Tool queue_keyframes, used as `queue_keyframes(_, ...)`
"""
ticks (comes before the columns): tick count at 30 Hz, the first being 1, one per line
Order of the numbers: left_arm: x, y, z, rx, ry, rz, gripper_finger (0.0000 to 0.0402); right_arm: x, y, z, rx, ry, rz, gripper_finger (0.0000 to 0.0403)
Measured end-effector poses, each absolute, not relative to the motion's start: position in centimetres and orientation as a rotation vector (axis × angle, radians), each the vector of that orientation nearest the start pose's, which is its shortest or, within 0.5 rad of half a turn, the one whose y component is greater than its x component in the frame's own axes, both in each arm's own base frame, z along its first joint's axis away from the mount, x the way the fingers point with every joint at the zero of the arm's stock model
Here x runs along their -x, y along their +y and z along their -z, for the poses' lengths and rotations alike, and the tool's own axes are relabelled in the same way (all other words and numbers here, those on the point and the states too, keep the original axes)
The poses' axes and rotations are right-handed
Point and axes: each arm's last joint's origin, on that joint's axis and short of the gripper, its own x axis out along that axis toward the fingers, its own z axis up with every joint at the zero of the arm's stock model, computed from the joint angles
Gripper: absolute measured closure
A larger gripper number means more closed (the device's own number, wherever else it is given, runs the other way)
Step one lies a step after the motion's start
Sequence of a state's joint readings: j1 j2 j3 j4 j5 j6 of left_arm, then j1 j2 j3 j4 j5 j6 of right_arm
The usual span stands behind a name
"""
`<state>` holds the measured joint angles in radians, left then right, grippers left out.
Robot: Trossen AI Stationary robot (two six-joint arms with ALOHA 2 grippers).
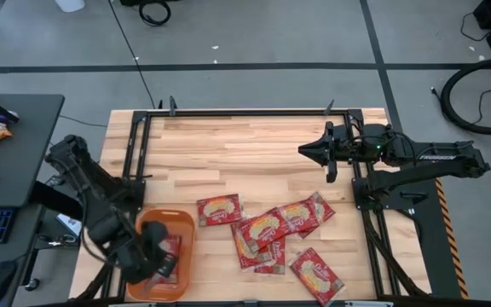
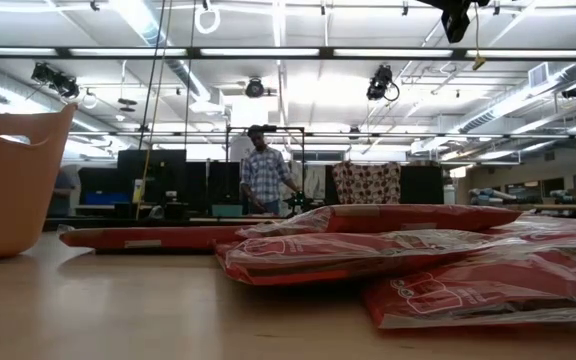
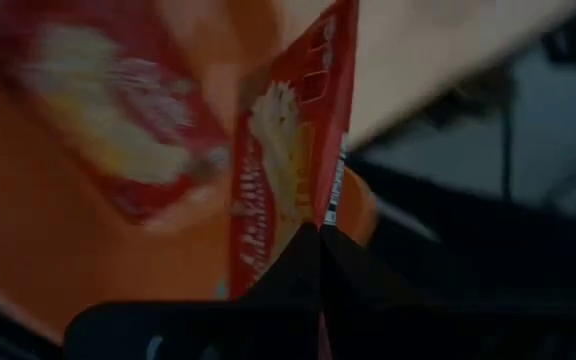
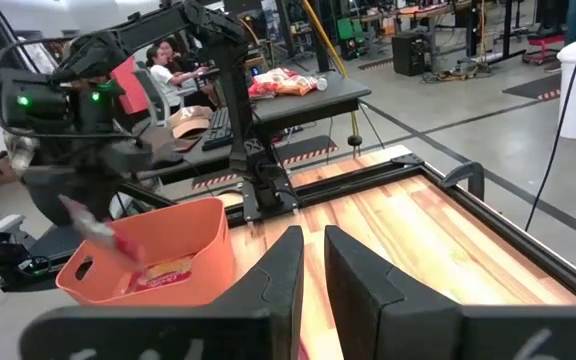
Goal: Sort popcorn bags into baskets
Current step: Put the red popcorn bag into the orange container
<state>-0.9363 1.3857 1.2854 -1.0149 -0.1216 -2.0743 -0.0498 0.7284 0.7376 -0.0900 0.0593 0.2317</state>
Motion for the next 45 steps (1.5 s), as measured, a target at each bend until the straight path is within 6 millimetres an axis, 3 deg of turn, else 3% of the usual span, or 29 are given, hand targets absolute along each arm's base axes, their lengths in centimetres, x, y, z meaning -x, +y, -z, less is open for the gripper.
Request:
queue_keyframes(6,-14.2,-20.5,-30.6,1.155,1.225,-0.674,0.0401,-16.3,-1.0,-33.4,-0.227,0.068,0.118,0.0353)
queue_keyframes(18,-14.5,-17.4,-30.0,1.007,1.192,-0.957,0.0401,-16.3,-1.0,-33.4,-0.224,0.068,0.12,0.0353)
queue_keyframes(21,-14.9,-17.5,-29.3,1.033,1.185,-0.952,0.0401,-16.3,-1.0,-33.4,-0.224,0.067,0.12,0.0353)
queue_keyframes(28,-15.7,-18.2,-25.4,1.156,1.238,-0.912,0.04,-16.3,-1.0,-33.4,-0.224,0.065,0.12,0.0353)
queue_keyframes(37,-15.8,-18.2,-25.1,1.138,1.285,-0.877,0.0395,-16.3,-1.0,-33.4,-0.224,0.065,0.12,0.0353)
queue_keyframes(45,-16.0,-18.7,-25.2,1.17,1.34,-0.81,0.0313,-16.3,-1.0,-33.4,-0.215,0.065,0.12,0.0353)
